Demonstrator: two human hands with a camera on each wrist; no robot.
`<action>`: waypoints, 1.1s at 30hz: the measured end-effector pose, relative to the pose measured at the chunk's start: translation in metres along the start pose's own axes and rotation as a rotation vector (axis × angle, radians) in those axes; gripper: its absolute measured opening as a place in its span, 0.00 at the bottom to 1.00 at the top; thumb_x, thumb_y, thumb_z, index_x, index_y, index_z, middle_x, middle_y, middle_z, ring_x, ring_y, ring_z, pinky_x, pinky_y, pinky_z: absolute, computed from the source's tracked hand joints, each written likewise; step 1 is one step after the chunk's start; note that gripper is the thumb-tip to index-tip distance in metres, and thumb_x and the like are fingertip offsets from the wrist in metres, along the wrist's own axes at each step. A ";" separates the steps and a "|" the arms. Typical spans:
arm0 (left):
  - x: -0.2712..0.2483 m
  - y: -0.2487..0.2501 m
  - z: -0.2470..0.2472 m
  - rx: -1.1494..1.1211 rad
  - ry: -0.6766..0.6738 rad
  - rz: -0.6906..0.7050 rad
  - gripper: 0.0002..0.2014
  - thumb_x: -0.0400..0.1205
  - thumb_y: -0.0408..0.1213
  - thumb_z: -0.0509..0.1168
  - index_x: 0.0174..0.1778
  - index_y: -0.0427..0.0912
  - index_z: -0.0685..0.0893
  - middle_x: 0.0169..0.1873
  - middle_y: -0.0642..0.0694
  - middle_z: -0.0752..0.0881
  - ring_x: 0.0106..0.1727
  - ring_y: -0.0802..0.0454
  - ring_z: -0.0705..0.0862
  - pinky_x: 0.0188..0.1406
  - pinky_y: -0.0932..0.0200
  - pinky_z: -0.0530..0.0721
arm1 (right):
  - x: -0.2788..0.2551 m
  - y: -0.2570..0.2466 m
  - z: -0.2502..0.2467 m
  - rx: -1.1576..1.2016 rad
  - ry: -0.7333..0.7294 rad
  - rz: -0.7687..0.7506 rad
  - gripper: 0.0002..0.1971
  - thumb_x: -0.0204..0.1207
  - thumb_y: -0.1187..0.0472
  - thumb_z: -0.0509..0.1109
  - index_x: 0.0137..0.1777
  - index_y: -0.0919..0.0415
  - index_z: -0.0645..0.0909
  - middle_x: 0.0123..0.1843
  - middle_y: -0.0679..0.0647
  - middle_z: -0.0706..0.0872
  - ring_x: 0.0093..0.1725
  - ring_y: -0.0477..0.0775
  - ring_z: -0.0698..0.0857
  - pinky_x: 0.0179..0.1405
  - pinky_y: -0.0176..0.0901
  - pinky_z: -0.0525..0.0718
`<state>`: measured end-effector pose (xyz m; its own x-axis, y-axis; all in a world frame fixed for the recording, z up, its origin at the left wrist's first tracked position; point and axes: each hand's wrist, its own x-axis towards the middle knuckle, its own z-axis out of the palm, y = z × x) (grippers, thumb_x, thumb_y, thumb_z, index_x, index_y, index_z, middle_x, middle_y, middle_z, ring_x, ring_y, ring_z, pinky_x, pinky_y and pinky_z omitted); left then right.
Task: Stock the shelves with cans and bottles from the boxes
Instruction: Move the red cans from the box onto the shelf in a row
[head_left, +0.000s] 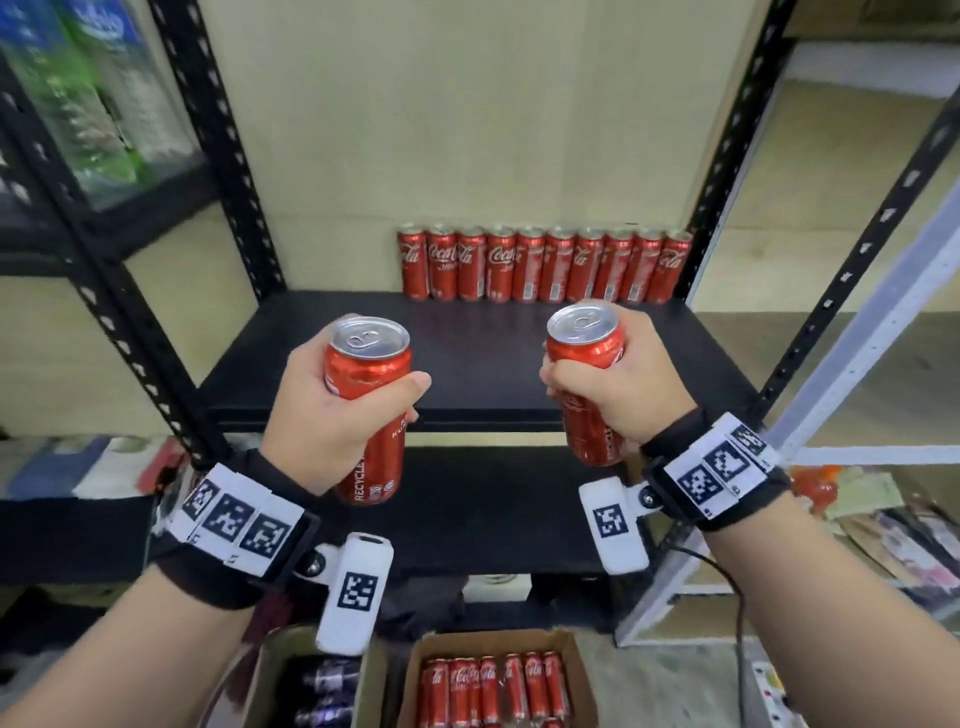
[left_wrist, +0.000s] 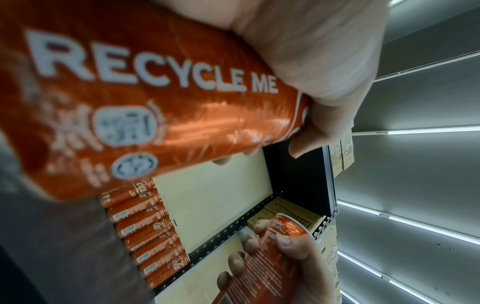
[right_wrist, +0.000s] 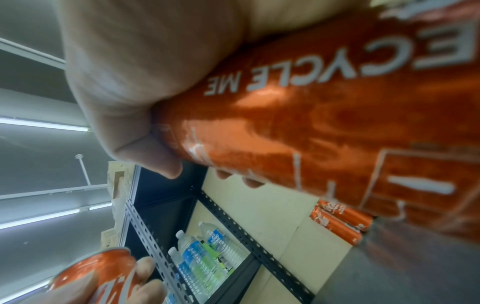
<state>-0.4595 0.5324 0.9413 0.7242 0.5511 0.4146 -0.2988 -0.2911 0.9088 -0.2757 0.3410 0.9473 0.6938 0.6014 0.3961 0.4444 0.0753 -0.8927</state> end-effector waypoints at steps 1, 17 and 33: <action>0.006 0.001 -0.011 0.003 -0.008 0.014 0.16 0.64 0.46 0.80 0.45 0.52 0.85 0.35 0.40 0.87 0.32 0.38 0.89 0.37 0.45 0.89 | 0.008 -0.005 0.009 0.002 -0.007 -0.009 0.16 0.58 0.60 0.81 0.45 0.62 0.83 0.37 0.66 0.89 0.35 0.67 0.90 0.43 0.68 0.90; 0.106 -0.024 -0.117 0.142 0.024 0.039 0.17 0.61 0.48 0.81 0.43 0.54 0.86 0.36 0.40 0.89 0.36 0.41 0.90 0.44 0.45 0.90 | 0.109 0.034 0.100 0.161 -0.058 -0.052 0.19 0.58 0.59 0.81 0.47 0.68 0.83 0.37 0.65 0.89 0.34 0.61 0.88 0.43 0.60 0.89; 0.160 -0.139 -0.008 0.109 0.144 -0.179 0.24 0.58 0.43 0.83 0.48 0.48 0.85 0.47 0.40 0.92 0.52 0.41 0.91 0.62 0.39 0.86 | 0.201 0.155 0.071 0.263 -0.397 0.006 0.14 0.68 0.75 0.81 0.49 0.68 0.81 0.42 0.58 0.90 0.44 0.54 0.90 0.52 0.45 0.87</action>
<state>-0.3073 0.6675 0.8816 0.6614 0.7045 0.2573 -0.0997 -0.2574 0.9611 -0.1076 0.5304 0.8734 0.4029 0.8559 0.3242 0.2472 0.2393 -0.9389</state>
